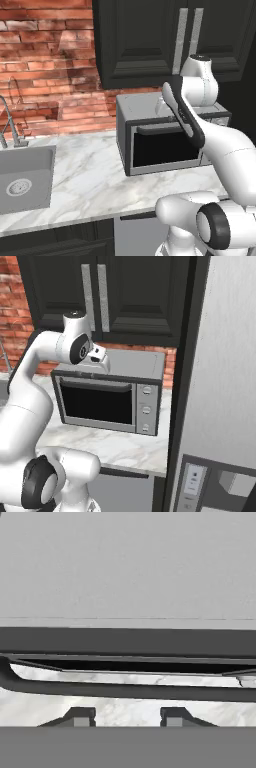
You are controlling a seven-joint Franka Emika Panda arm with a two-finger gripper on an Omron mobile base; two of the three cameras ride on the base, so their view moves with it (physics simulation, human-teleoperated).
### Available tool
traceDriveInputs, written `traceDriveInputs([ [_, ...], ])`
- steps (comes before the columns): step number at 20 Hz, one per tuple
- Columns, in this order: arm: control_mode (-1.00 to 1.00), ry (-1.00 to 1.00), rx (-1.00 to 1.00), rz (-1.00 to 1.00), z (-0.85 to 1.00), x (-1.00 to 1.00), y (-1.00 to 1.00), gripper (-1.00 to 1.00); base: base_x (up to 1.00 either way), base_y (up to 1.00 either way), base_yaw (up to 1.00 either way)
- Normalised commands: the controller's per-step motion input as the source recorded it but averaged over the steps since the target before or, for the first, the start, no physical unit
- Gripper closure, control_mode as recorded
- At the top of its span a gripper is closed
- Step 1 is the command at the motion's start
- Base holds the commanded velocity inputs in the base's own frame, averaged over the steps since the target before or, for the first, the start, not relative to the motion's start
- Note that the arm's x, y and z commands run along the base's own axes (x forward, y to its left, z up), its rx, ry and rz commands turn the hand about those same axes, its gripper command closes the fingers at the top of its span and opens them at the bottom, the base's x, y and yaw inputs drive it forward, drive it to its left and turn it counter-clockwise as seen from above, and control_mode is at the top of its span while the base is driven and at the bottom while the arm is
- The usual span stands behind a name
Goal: Navigate to the stove.
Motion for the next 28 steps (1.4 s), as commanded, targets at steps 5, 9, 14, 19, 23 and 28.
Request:
traceDriveInputs([
  [5,-1.0,0.0,0.0,0.0,0.0,-0.67,0.02,-1.0,0.0,0.0,0.0],
  [9,-1.0,0.0,0.0,0.0,-0.14,-1.0,-0.01,-1.0,0.0,0.0,0.0],
  [14,-1.0,-0.17,0.0,0.0,-0.43,-1.0,-0.1,-1.0,0.0,0.0,0.0],
  [19,-1.0,-0.31,0.0,-0.03,-0.3,-0.81,0.0,-1.0,0.0,0.0,0.0],
  [23,1.0,-0.1,-0.01,-0.02,0.0,-0.14,0.01,-1.0,-0.5,0.49,-0.09],
  [28,1.0,0.0,0.0,0.0,0.0,0.0,0.0,-1.0,-0.52,1.0,-0.11],
])
